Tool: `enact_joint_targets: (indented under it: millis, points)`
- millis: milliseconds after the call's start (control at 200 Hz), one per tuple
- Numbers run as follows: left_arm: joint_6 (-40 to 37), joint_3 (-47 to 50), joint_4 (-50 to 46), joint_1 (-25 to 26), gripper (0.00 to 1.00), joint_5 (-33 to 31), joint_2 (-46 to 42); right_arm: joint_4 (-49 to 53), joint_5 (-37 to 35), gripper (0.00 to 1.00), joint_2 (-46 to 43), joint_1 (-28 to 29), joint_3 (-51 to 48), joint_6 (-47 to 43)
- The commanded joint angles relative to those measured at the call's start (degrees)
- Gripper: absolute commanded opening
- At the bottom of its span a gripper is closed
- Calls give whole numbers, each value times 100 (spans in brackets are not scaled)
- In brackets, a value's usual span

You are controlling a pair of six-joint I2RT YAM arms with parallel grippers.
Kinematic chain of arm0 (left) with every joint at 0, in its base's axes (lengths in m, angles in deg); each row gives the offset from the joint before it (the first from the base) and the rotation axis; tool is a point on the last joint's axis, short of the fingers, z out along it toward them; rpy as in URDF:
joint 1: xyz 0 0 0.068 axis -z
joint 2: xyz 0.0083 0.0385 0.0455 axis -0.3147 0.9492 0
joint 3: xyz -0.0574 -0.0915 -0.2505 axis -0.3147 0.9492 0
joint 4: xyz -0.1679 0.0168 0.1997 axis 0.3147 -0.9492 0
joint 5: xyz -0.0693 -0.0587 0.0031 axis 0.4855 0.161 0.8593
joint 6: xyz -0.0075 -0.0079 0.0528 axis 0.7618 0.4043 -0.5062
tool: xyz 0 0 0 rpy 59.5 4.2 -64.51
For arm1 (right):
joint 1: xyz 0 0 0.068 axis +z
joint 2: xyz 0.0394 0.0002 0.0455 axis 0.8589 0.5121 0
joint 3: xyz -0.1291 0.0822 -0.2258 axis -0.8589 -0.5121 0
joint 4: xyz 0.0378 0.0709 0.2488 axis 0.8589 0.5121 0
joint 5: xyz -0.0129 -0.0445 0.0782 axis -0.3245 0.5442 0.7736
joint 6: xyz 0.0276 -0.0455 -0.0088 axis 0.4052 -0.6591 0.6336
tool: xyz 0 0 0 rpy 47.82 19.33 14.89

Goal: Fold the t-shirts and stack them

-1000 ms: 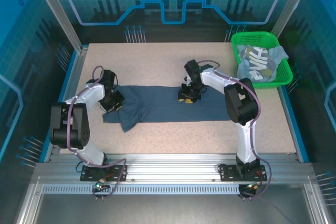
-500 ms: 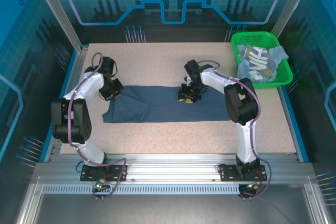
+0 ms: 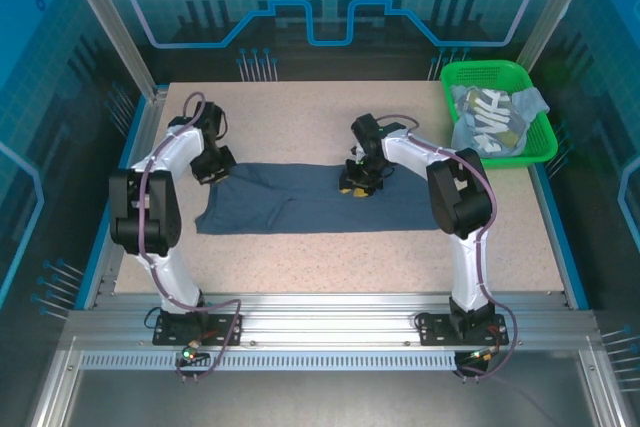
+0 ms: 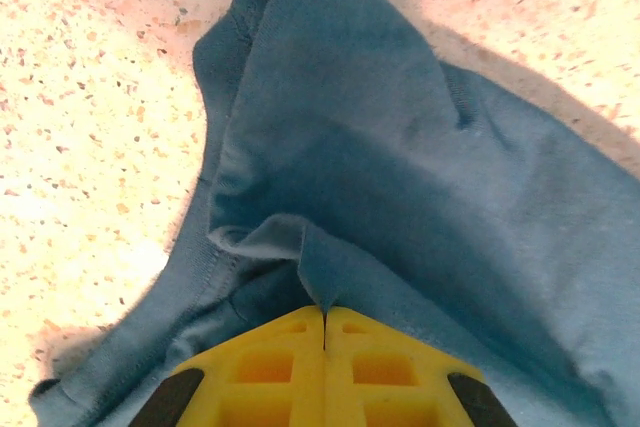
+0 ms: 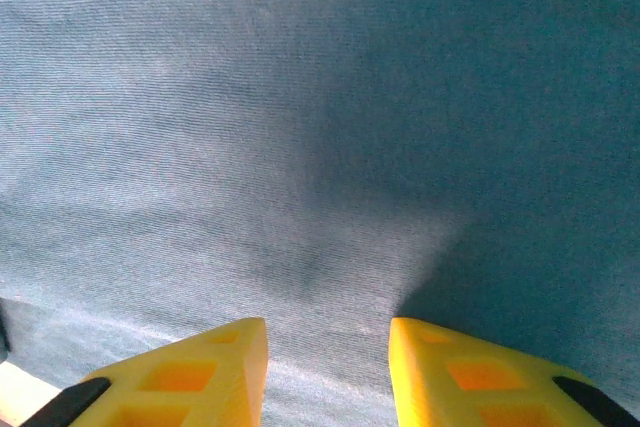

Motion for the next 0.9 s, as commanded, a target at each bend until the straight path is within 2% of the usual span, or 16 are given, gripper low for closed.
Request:
enact_joint_targets:
  millis: [0, 105, 235, 410, 480, 580, 670, 795, 895]
  points:
    - [-252, -191, -143, -61, 0, -317, 171, 154, -78, 37, -171, 69, -122, 51]
    - [-295, -221, -62, -70, 0, -354, 287, 145, -88, 37, -206, 65, -173, 42]
    - [-356, -212, 105, -70, 5, -388, 414, 137, -144, 37, -281, 57, -242, 42]
    - [-406, -312, 83, -70, 31, -623, 486, 33, -371, 36, -643, 56, -441, 20]
    - [-279, -288, 83, -40, 41, -800, 220, -59, -531, 36, -912, 56, -561, -2]
    - [60, -177, 19, 33, 50, -946, -412, -290, -689, 36, -1364, -26, -808, -36]
    - [644, 117, -65, 109, 48, -620, -1037, -390, -786, 35, -1680, -215, -1017, -50]
    - [1645, 841, 179, 197, 34, 426, -1522, -334, -729, 34, -1810, -642, -1208, -141]
    - [2064, 1081, 480, 220, 23, 790, -1387, -276, -669, 32, -1829, -901, -1289, -267]
